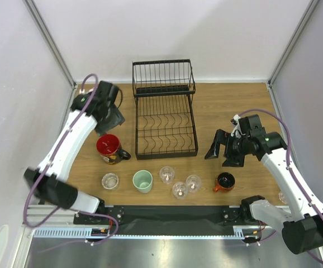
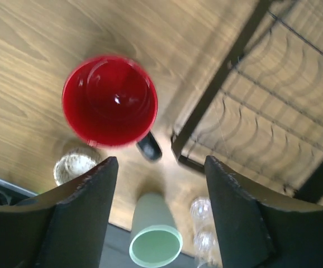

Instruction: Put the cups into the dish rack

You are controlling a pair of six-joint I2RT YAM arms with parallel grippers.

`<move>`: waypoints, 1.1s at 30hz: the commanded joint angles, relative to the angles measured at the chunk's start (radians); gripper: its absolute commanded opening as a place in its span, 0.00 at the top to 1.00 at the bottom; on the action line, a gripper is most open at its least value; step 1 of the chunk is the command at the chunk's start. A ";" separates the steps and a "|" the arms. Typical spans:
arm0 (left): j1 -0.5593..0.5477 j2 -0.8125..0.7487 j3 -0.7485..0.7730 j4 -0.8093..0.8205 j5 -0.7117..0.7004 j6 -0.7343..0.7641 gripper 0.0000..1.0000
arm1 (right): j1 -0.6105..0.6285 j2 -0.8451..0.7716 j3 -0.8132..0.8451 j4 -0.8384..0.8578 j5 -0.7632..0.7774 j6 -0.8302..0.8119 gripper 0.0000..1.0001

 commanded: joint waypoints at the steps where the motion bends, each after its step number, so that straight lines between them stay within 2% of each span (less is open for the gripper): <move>1: 0.000 0.136 0.110 -0.075 -0.118 -0.027 0.32 | 0.007 -0.020 0.040 -0.005 0.021 0.008 0.00; 6: 0.040 0.290 0.120 -0.113 -0.114 -0.115 0.46 | 0.007 -0.033 0.051 -0.034 0.047 -0.005 0.00; 12: 0.058 0.355 0.052 -0.052 -0.117 -0.155 0.45 | 0.007 -0.036 0.069 -0.068 0.083 -0.019 0.00; 18: 0.110 0.361 -0.083 0.029 -0.096 -0.161 0.45 | 0.007 -0.060 0.063 -0.088 0.107 -0.019 0.00; 23: 0.127 0.365 -0.150 0.094 -0.106 -0.137 0.49 | 0.007 -0.076 0.046 -0.094 0.119 -0.007 0.00; 26: 0.130 0.371 -0.169 0.109 -0.106 -0.126 0.60 | 0.008 -0.080 0.042 -0.092 0.118 -0.002 0.00; 32: 0.139 0.349 -0.117 0.083 -0.123 -0.095 1.00 | 0.007 -0.080 0.049 -0.085 0.100 0.015 0.00; 33: 0.139 0.332 -0.109 0.065 -0.131 -0.098 1.00 | 0.008 -0.079 0.049 -0.079 0.084 0.019 0.00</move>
